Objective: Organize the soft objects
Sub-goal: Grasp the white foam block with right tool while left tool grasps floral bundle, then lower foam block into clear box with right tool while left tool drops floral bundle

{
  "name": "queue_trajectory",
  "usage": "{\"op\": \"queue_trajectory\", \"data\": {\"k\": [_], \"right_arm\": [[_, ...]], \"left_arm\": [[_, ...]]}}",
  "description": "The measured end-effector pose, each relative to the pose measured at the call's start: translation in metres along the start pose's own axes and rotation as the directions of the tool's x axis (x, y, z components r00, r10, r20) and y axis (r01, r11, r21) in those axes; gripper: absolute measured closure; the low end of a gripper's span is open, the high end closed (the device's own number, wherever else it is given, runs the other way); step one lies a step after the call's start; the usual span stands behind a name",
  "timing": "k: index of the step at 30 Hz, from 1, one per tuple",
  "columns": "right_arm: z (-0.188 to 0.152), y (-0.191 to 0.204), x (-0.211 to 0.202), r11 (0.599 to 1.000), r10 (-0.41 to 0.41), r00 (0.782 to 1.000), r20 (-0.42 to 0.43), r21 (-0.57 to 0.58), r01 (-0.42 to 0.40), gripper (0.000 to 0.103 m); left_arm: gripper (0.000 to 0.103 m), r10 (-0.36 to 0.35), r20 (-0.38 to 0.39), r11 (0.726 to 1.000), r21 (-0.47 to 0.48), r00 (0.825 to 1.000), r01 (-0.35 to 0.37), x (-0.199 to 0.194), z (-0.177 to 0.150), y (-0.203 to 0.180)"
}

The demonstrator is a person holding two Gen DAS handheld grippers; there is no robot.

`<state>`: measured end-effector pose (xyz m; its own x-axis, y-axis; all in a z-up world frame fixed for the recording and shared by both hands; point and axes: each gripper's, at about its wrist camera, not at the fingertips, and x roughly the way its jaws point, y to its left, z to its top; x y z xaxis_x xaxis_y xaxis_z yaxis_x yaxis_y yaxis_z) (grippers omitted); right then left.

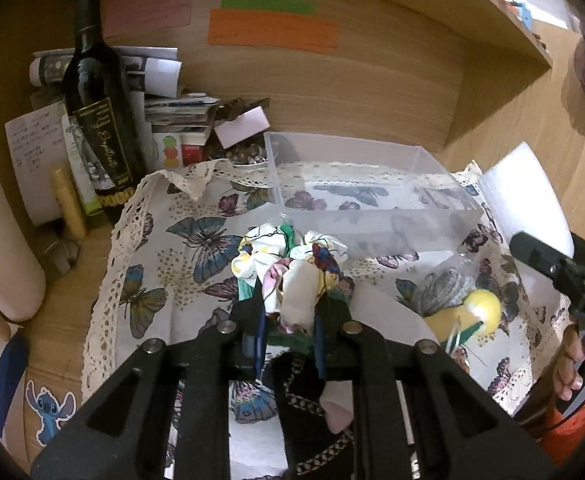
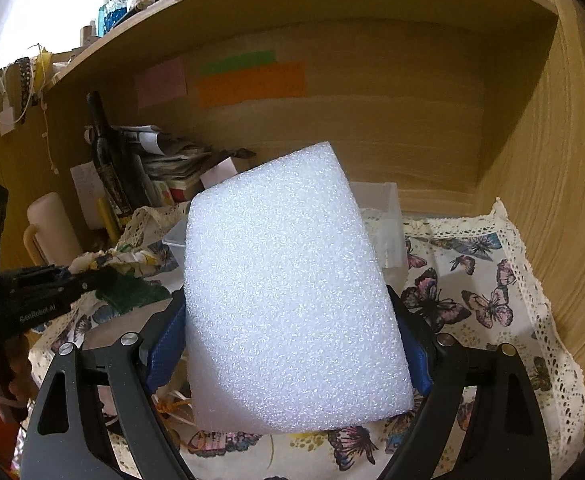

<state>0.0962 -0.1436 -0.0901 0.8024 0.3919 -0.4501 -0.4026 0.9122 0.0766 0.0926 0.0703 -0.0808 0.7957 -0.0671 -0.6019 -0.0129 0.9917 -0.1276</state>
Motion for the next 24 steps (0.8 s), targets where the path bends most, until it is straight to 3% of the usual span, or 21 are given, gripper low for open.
{"op": "queue_trajectory", "data": {"k": [11,17,24], "right_arm": [[0.029,-0.009,0.004,0.999,-0.028,0.999,0.028,-0.028,0.028,0.017],[0.054,-0.017,0.019,0.998,-0.047,0.999,0.026,-0.049,0.048,0.016],[0.072,-0.030,0.056,0.999,-0.047,0.998,-0.042,-0.025,0.045,0.016]], "left_arm": [[0.086,-0.023,0.100,0.999,0.033,0.995,0.020,-0.016,0.038,-0.008],[0.086,-0.044,0.102,0.997,0.062,0.994,0.037,-0.007,0.063,-0.024],[0.086,-0.039,0.078,0.994,0.105,0.996,0.030,0.023,0.087,-0.040]]}}
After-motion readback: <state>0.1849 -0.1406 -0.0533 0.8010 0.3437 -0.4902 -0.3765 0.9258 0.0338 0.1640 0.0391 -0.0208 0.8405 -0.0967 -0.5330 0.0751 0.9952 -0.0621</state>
